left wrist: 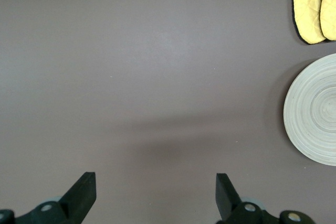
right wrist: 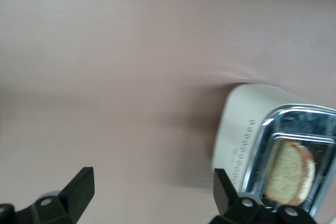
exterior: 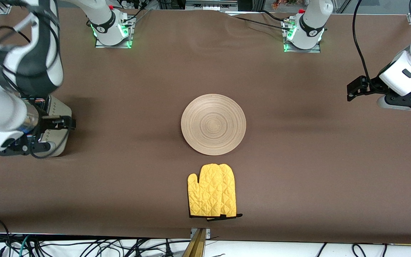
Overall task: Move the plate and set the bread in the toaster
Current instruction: 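Open the right gripper and raise it away from the toaster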
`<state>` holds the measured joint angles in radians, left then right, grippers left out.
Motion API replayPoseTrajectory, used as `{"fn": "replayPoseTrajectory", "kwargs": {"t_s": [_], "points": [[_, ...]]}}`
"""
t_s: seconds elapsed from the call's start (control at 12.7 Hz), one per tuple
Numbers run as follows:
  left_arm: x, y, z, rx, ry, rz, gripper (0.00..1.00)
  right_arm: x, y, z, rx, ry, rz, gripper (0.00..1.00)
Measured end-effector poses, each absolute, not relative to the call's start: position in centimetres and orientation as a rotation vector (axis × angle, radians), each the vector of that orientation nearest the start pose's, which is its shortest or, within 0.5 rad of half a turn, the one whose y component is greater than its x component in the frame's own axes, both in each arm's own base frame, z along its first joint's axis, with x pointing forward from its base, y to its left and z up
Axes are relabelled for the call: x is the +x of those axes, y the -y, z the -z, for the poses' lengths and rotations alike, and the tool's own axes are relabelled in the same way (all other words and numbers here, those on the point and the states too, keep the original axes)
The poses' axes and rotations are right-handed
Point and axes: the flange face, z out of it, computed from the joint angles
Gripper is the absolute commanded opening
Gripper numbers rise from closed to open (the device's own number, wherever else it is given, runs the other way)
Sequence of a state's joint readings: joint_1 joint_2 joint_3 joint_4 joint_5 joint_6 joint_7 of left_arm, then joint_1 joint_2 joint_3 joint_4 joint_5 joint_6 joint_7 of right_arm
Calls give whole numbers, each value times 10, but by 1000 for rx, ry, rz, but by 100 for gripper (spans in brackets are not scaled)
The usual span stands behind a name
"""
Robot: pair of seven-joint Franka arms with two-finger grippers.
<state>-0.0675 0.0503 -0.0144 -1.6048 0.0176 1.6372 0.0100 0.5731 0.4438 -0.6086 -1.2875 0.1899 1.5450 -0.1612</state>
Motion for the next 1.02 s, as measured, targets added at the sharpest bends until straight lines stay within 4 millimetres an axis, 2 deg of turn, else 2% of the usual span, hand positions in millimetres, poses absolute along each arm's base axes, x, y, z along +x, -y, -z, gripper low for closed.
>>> {"fn": "replayPoseTrajectory", "kwargs": {"t_s": [0.24, 0.39, 0.47, 0.63, 0.86, 1.02], "points": [[571, 45, -585, -3120, -146, -36, 100, 615, -91, -589, -3092, 314, -166, 100], [571, 45, -585, -3120, -146, -37, 100, 591, -86, -626, -3053, 338, -143, 100], [571, 45, -586, -3120, -146, -37, 100, 583, -80, -637, -3053, 339, -144, 100], [571, 45, -586, -3120, -146, -38, 100, 569, -78, -645, -3071, 379, -147, 100], [571, 45, -585, -3120, -146, -41, 100, 558, -87, -637, -3093, 445, -164, 100], [571, 46, -585, -3120, -148, -45, 100, 552, -92, -635, -3118, 408, -164, 100]]}}
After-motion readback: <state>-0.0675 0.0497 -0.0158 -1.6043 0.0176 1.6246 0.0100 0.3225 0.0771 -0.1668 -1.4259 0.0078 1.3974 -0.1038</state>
